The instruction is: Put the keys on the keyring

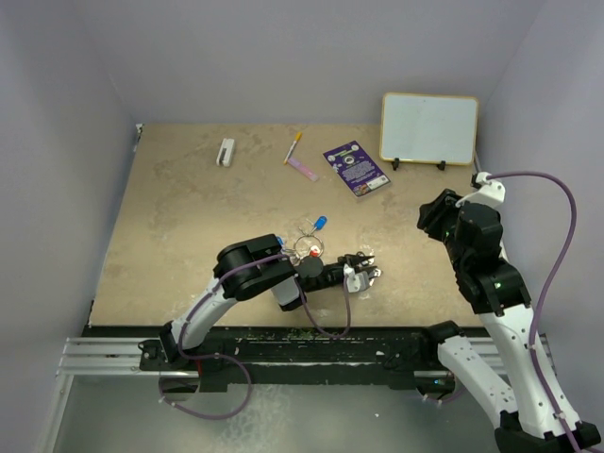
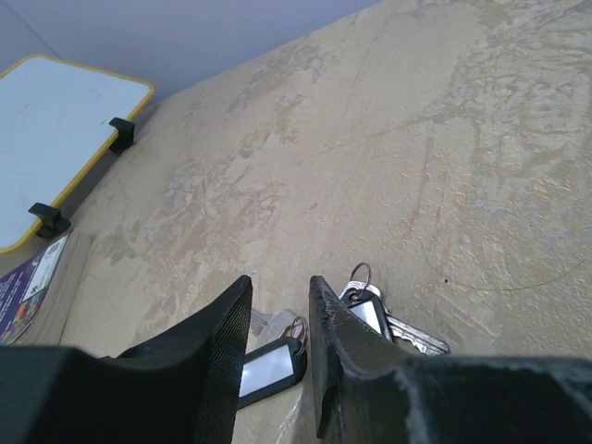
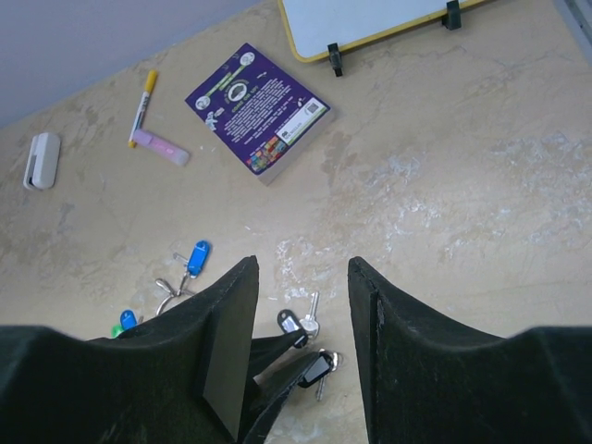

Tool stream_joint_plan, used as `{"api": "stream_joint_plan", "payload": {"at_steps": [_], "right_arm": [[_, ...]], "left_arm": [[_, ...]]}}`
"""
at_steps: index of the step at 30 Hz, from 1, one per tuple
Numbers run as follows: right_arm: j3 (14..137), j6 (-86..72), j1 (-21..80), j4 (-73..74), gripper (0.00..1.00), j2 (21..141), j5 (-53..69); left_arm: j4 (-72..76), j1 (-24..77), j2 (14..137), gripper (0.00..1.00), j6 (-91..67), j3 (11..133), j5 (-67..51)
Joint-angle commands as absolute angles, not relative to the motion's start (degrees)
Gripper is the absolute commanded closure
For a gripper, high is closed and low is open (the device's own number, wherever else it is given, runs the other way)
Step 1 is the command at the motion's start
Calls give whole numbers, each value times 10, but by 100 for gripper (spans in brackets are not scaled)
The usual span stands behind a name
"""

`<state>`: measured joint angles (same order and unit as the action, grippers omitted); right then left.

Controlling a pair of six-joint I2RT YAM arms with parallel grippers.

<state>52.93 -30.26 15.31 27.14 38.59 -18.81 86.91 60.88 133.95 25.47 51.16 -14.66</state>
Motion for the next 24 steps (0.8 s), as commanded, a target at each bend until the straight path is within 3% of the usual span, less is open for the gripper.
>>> {"api": "stream_joint_plan", "payload": {"at_steps": [1,9,24], "right_arm": [[533,-299,154,262,51,378,-208],[530,-306,154,270,50,372,-213],[535,-320,154,282,50,358,-213]], "left_arm": [[896,609,1332,63,251,507,-143],[828,609,1316,57,271,498,-116],[704,609,1276,57,269,505,-106]]}}
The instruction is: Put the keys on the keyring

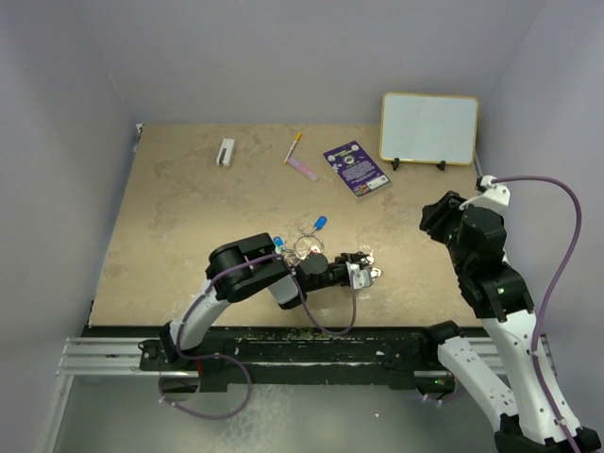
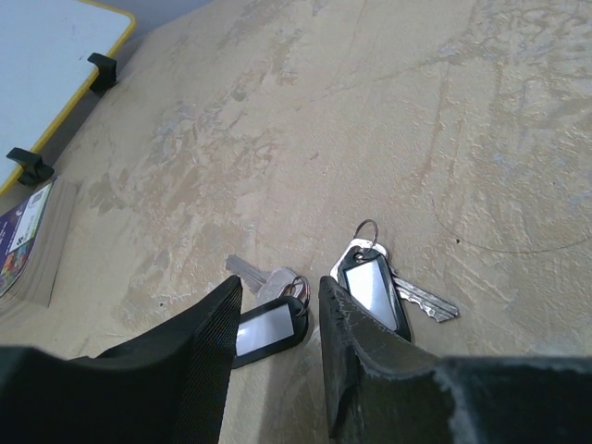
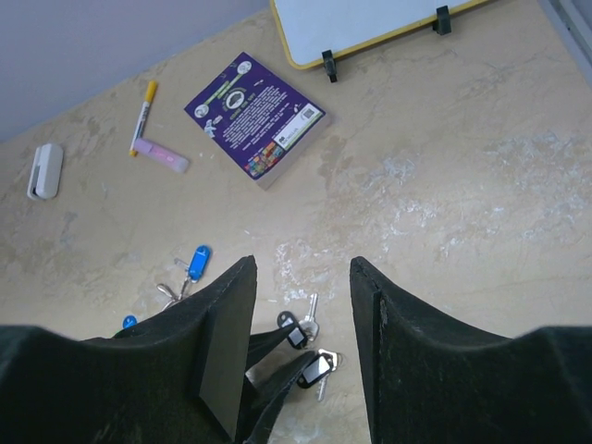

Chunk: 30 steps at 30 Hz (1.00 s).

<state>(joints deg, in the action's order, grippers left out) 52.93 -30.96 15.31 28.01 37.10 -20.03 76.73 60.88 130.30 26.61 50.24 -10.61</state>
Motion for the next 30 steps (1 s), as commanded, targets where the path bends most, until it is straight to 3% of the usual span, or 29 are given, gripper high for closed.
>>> {"api": "stream_joint_plan", "payload": {"at_steps": [1,10,30], "right_arm": [[536,-321,154,284,50,357,-214],[537,-332,154,300,50,334,-219],[542,-337,154,311,51,321,-230]], "left_arm": [[697,609,1271,57,267,503,-105],[654,609,1253,68,267,500,-120],[639,609,1276,67,259,540,-111]]}}
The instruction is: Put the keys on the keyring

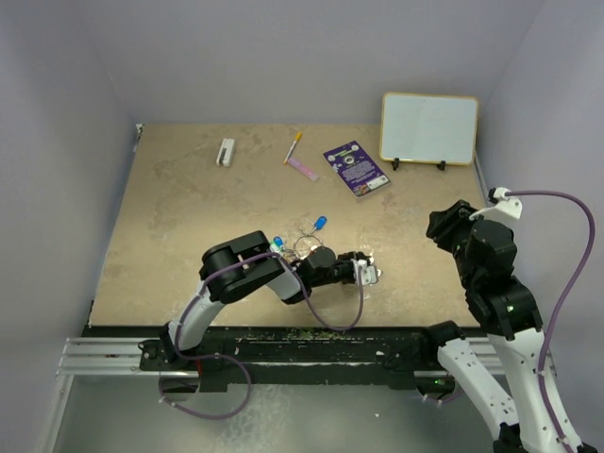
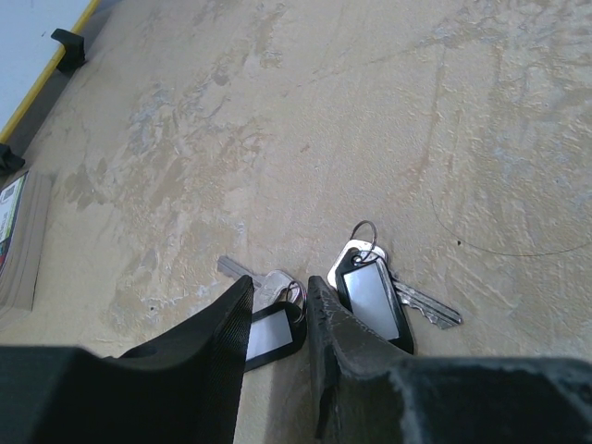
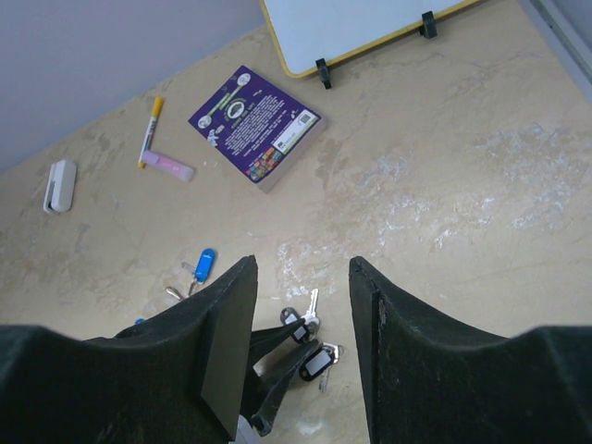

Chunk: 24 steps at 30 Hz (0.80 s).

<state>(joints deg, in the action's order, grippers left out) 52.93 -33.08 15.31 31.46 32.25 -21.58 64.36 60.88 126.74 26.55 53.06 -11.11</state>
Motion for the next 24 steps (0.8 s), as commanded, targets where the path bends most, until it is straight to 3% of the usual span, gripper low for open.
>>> {"api": "stream_joint_plan", "payload": {"at_steps": [1,11,15,18,24], "right_arm": [[541,-338,154,310,51,322,-231],[541,-338,154,307,51,333,-230],[540,-337,154,307,51,334,-228],[540,-334,154,306,51,337,-225],[542,-329,154,307,51,338,-223]], "left_arm": [[639,609,1276,67,258,540,-110],[626,609,1292,70,255,562,-109],[621,609,1299,76,252,572,-112],[619,608,1299,86,252,572,-119],[628,609,1297,91,243,558,-102]]}}
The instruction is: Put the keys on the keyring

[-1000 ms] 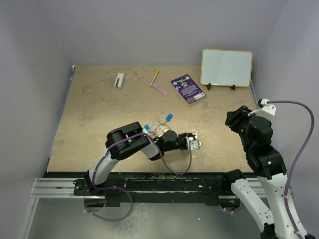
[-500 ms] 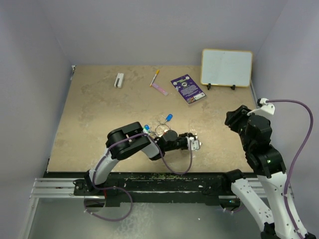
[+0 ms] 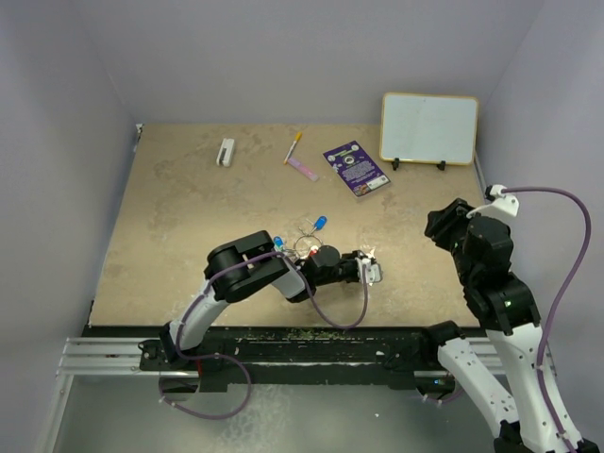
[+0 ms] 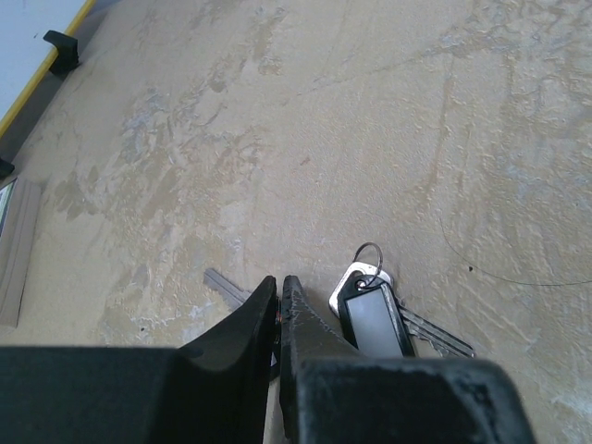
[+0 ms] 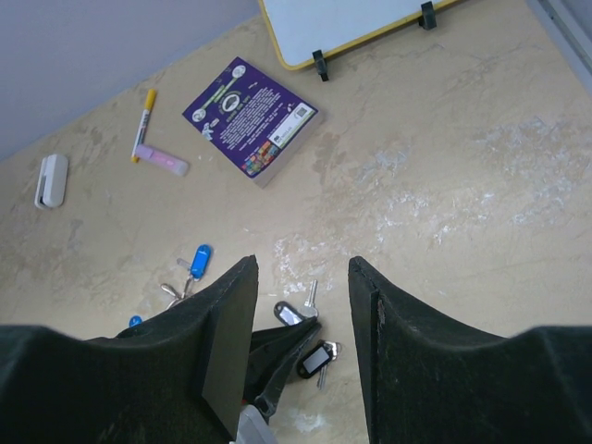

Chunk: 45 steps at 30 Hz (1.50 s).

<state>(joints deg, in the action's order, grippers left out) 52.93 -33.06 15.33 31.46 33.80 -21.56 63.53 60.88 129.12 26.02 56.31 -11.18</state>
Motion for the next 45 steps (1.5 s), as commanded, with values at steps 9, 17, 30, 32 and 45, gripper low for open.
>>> {"api": "stream_joint_plan", "payload": {"at_steps": [9,17,30,32,45], "right_arm": [[547,-313,154,310,51,353,-207],[553,-322,154,299,39,406,-132],[524,-324,154,143,34,460,-72],[540,-301,154,140,37,483,-60],[625,-310,262,118,56,663,-30]], "left_arm": [[491,586,1166,96,183,563,-11],[17,483,1023,96,2,740,-159],[-91,334,880,96,-264,750,-268],[-116,305,881,96,-299,773,-290],[-235,107,946,96,-543,803,-500]]}}
